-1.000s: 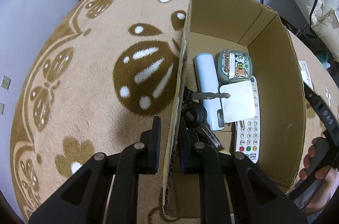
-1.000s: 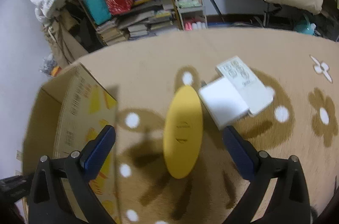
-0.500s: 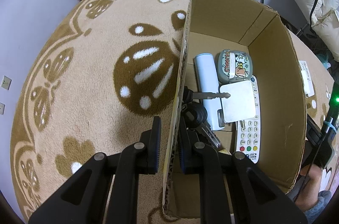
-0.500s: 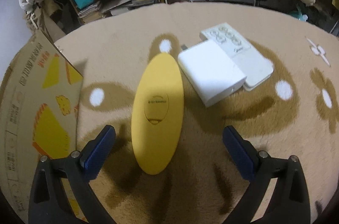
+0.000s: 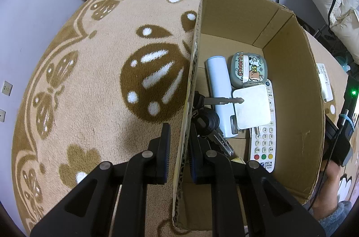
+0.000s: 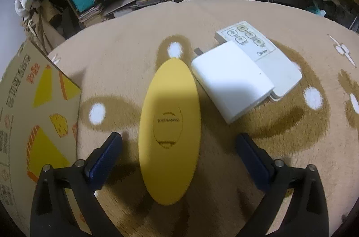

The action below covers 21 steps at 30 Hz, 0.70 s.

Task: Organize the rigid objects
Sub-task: 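Move the right gripper to the yellow oval case and grasp it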

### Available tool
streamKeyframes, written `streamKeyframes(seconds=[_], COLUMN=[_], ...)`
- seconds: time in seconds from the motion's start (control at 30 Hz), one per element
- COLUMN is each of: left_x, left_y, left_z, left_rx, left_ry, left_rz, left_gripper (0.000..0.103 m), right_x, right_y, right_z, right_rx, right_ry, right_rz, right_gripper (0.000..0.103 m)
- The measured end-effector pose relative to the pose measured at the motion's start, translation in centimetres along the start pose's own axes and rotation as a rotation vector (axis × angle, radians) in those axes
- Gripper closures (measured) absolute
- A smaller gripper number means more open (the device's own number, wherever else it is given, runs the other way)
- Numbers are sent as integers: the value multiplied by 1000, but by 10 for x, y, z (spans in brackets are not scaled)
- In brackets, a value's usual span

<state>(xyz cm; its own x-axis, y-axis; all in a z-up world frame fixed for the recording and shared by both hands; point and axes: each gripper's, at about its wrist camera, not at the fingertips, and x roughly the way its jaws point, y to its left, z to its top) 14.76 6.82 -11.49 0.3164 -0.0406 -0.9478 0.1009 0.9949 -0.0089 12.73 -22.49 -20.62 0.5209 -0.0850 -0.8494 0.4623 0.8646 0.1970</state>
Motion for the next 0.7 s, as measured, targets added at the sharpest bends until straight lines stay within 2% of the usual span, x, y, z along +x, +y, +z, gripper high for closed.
streamKeyframes(seconds=[0.1,0.17,0.23,0.4,0.47,0.53,0.57,0.7], left_x=[0,0,0,-1,-1,-1,-1,-2], left_y=[0,0,0,-2,-2,-2,-2,-2], left_z=[0,0,0,1,0,0,1,1], left_rx=[2,2,1,7,7,3,1,1], left_ry=[-1,0,0,0,-1,0,0,0], left_rz=[2,2,1,9,9,4,3,2], left_gripper=[89,89,89,89,89,89,89,89], right_x=[3,4,4,5,2,-3,-4,-9], right_y=[3,6,8,16,16,16,18,19], right_z=[1,2,2,-1,-3,-8,-10,-13], right_rx=[-11,-17,-9,-26,-15,-14,-21,-37], right_ry=[-3,-14,-32,-45,-70,-90,-96,-101], right_rz=[-19,-45,-72,-114,-123,-132,-131,-120], right_gripper=[0,4,12,15,21,38,41,43])
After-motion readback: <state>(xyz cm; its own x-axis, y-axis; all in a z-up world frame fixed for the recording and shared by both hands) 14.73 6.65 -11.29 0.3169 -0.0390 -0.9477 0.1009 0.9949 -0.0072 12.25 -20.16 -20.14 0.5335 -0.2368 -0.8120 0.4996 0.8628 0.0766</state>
